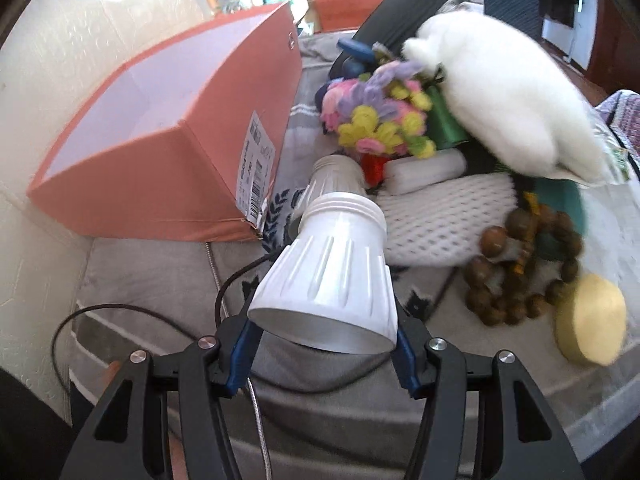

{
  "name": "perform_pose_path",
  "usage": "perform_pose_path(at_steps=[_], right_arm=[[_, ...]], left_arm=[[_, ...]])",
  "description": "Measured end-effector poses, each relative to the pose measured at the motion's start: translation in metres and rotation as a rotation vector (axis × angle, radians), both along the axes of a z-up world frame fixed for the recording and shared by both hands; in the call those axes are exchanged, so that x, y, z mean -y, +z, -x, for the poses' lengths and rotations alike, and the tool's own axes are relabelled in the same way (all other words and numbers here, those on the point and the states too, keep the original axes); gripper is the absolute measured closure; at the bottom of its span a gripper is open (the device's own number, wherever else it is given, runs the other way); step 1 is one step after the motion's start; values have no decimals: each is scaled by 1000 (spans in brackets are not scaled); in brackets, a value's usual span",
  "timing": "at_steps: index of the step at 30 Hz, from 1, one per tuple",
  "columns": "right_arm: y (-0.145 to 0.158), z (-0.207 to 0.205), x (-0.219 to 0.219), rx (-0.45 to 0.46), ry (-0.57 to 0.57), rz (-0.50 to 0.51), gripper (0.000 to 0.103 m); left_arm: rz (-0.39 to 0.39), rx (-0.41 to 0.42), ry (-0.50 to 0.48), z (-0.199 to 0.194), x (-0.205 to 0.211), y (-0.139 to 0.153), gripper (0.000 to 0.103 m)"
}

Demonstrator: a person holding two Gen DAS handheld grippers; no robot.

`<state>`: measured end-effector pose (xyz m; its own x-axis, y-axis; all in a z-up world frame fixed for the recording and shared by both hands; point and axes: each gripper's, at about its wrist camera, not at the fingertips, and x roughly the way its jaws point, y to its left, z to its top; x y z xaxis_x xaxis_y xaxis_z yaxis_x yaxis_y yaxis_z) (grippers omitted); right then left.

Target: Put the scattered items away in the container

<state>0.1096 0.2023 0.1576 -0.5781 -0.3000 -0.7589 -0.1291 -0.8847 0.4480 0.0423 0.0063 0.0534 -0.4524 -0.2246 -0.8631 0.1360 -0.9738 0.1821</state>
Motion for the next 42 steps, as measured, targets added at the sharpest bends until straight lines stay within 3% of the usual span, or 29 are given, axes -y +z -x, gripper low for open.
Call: perform_pose_path(at_steps=[6,8,13,16,20,22,29,30,31,33,38,42], right_arm=[[0,0,-1,-1,8,28,1],[-5,5,-3,22,23,65,1],[-29,45,7,124,152,359,17],[-31,79,47,137,306,438,20],[-37,115,117,194,489,347,26],[-46,130,149,224,539,251,26],[-99,178,205,346,531,25,27],[-108,183,210,372,529,-1,32],[-115,185,212,388,532,-9,48],[-126,187,212,415,532,5,48],[-108,173,195,372,531,39,48],[-66,160,170,312,542,30,48]], left_arm=[[-51,-48,-62,-36,-11,33,47],[-92,-62,-89,-49,4,50,47],[-196,-116,-157,-103,18,81,47],[-257,-148,-151,-117,31,95,47],[-328,-124,-91,-113,48,90,47],[-327,-130,-103,-114,45,92,47],[-349,-113,-106,-112,46,89,47],[-345,-111,-107,-112,46,89,47],[-350,-107,-109,-111,45,88,47],[-355,-103,-104,-110,46,87,47],[-361,-101,-103,-111,46,86,47],[-365,-106,-102,-114,47,89,47]])
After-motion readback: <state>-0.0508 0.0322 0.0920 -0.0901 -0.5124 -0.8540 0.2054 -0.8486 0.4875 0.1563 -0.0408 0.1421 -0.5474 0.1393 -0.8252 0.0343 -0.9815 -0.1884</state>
